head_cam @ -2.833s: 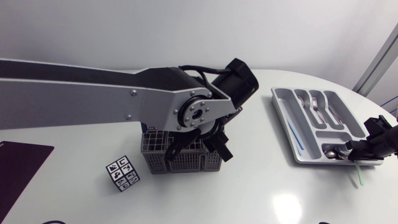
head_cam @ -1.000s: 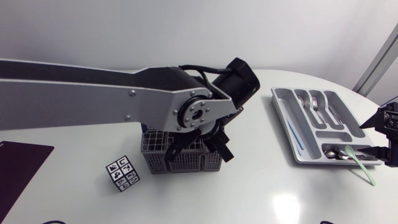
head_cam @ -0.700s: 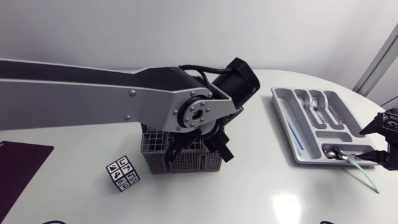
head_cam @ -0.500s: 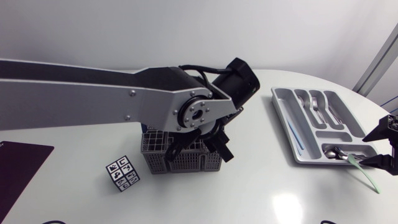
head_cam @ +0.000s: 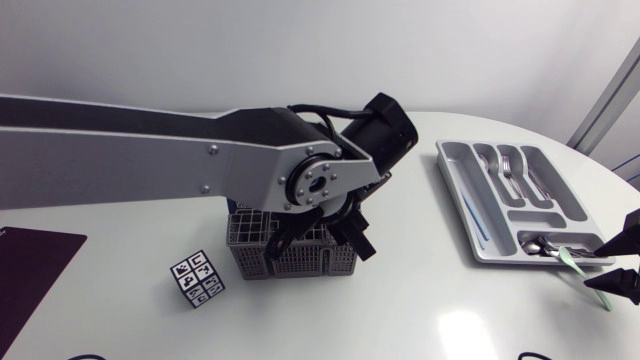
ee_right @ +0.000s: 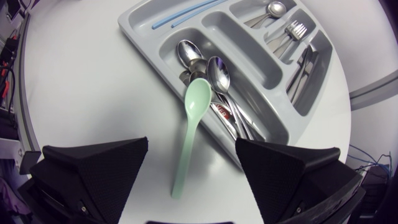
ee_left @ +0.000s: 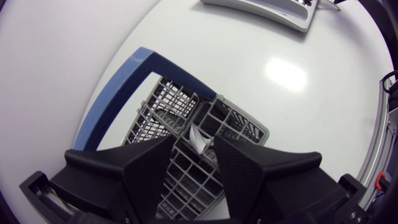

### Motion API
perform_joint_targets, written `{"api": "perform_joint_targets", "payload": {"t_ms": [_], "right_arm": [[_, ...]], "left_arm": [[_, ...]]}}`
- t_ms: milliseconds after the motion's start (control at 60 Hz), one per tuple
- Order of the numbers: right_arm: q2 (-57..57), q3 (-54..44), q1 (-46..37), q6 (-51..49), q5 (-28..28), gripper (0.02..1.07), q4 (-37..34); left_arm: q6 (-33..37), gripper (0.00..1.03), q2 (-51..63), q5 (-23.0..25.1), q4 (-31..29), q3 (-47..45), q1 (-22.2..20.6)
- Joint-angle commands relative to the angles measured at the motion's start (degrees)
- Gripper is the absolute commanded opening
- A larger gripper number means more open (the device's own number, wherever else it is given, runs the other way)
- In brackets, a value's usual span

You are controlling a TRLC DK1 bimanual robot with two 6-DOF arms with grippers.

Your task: Transfer all utensils from the basket to the drawer tray.

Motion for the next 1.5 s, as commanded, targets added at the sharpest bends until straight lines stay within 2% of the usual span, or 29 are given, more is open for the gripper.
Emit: {"api": "perform_joint_targets", "payload": {"t_ms": [0,83,233,350,550,667,850,900,1117,1333,1483], "right_arm": [[2.72,-0.51,-0.79,2.66,-0.64,1.03,-0.45],[4.39,0.72,-0.79,4.51,-0.73,0.96,-2.30],[3.52,0.02,-1.58,6.36,-2.14,0.94,-1.33],[3.52,-0.51,-1.58,6.53,-2.14,0.83,-1.24],[5.10,-0.95,-1.41,6.71,-2.05,0.50,-0.45],[5.71,-0.95,-1.32,6.27,-1.88,0.39,-0.45],[6.24,-1.04,-0.97,5.74,-1.52,0.38,-0.10],[6.24,-1.13,-0.88,5.48,-1.44,0.30,-0.10],[6.86,-1.13,-0.35,4.60,0.06,0.08,0.52],[5.71,-1.04,-0.35,3.10,0.23,0.08,-0.54],[2.64,1.07,-0.44,1.35,0.23,0.08,-4.76]], "left_arm": [[-0.47,0.48,-1.71,0.34,-0.45,-1.45,-0.30],[-0.47,0.48,-1.71,0.34,-0.45,-1.45,-0.30],[-0.47,0.48,-1.71,0.34,-0.37,-1.45,-0.39],[-0.47,0.47,-1.71,0.34,-0.37,-1.45,-0.39],[-0.47,0.47,-1.71,0.42,-0.28,-1.45,-0.39],[-0.47,0.47,-1.80,0.42,-0.37,-1.45,-0.39],[-0.56,0.47,-1.89,0.42,-0.28,-1.54,-0.39],[-0.56,0.47,-1.89,0.42,-0.37,-1.54,-0.39],[-0.56,0.47,-2.15,0.42,-0.37,-1.71,-0.39],[-0.56,0.47,-2.24,0.42,-0.37,-1.80,-0.39],[-0.47,0.47,-2.24,0.42,-0.37,-1.80,-0.39]]}}
